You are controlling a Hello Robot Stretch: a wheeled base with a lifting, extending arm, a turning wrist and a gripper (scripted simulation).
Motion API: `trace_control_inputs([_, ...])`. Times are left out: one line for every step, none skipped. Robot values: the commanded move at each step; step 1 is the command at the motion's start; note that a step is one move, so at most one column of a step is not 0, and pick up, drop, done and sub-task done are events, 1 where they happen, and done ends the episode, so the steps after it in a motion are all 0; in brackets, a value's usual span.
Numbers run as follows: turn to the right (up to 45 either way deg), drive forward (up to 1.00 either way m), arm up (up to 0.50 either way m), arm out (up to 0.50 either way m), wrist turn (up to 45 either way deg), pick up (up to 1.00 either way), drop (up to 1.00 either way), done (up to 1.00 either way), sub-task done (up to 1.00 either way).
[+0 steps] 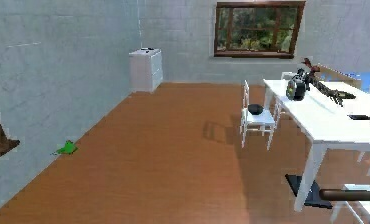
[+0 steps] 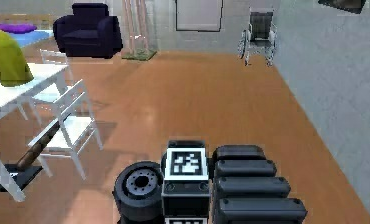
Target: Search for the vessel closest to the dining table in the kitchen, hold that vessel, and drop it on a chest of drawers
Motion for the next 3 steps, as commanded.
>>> trace_control_inputs([0.0,1.00,0.00,0.00,0.0,0.00,0.00,0.00,0.00])
trace_control_inputs([0.0,1.00,0.00,0.00,0.0,0.00,0.00,0.00,0.00])
trace_control_inputs([-3.0,0.00,0.00,0.00,0.0,0.00,0.00,0.00,0.00])
